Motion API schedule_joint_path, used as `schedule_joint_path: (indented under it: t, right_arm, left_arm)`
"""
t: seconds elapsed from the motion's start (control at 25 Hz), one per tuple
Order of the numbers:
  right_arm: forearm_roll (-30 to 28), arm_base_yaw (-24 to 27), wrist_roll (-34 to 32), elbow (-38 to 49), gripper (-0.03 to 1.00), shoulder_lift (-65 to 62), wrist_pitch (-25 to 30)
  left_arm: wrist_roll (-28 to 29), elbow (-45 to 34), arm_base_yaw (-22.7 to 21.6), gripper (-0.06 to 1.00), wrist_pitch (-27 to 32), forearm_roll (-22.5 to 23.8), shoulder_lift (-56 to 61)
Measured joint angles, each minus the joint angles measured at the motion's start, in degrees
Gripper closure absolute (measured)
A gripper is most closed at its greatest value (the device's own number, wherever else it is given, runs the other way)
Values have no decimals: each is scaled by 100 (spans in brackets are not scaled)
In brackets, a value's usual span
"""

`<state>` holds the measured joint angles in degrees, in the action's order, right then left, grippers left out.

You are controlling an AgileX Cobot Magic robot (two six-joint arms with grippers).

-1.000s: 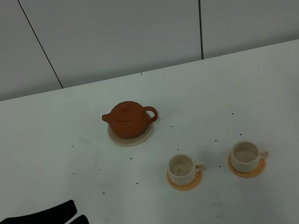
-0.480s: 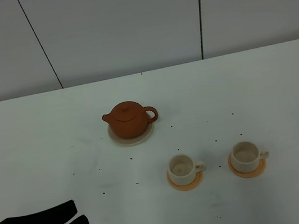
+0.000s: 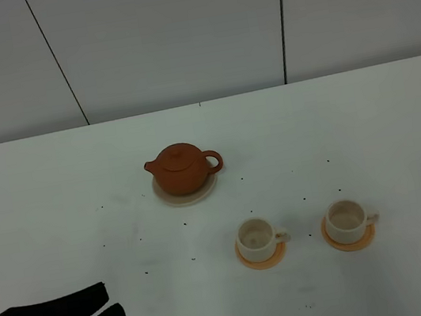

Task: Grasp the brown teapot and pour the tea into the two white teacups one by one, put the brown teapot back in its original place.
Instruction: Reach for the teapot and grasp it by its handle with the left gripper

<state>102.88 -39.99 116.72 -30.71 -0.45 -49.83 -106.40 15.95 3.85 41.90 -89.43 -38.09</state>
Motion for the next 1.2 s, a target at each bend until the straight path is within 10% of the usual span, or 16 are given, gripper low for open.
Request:
schedule_joint_path:
  t: [0.36, 0.68, 1.08, 1.2]
  right_arm:
    - [117, 3241, 25, -34, 98, 0, 895]
    - [107, 3662, -1273, -28, 98, 0, 2078]
    - [23, 3662, -5179, 726, 98, 5, 7193]
    - [-997, 3662, -6465, 1049, 98, 9, 8152]
  left_arm:
    - [0, 0, 0, 66, -19, 0, 0]
    - [0, 0, 0, 66, -23, 0, 0]
    - [0, 0, 0, 66, 10, 0, 0]
    - [0, 0, 0, 66, 64, 0, 0]
